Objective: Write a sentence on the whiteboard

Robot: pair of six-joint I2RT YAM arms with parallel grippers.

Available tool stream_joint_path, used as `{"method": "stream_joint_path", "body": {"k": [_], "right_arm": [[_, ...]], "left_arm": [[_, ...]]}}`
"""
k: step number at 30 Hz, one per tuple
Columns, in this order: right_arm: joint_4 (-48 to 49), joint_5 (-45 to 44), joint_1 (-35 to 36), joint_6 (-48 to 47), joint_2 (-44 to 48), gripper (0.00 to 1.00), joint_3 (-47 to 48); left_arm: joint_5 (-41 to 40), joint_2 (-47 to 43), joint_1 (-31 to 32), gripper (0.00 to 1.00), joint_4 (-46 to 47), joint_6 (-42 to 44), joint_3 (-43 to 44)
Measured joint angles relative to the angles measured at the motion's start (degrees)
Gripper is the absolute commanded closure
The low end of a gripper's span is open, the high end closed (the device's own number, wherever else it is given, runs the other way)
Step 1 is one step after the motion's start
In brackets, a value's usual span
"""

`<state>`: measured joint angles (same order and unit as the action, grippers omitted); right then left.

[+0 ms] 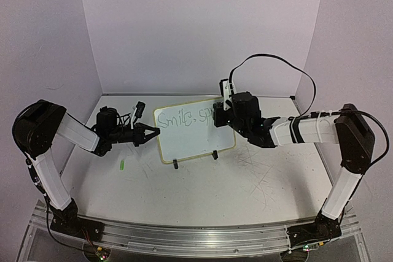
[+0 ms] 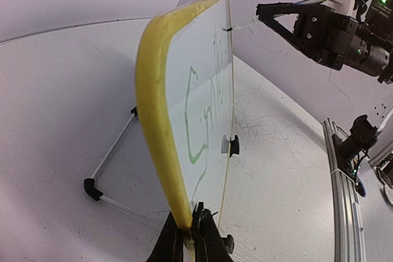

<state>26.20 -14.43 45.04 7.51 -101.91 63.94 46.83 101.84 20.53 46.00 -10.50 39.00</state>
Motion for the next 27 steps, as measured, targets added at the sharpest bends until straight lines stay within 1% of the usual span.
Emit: {"method": "stream_joint_path", "body": {"k": [11, 20, 27], "right_arm": [[0.36, -2.77, 0.0, -0.04, -0.13, 1.0, 0.49], [1.64, -0.57, -0.13, -0.3, 5.2, 1.0, -4.81], [1.64, 1.76, -0.28, 0.15, 4.92, 1.0, -4.77]], "left_arm": [[-0.01, 0.0, 0.0, 1.0, 0.0, 0.0, 0.0], [0.02, -0.02, 0.02, 1.0, 0.0, 0.09, 0.0], [0.02, -0.11, 0.04, 1.0, -0.04, 0.11, 0.0]]}}
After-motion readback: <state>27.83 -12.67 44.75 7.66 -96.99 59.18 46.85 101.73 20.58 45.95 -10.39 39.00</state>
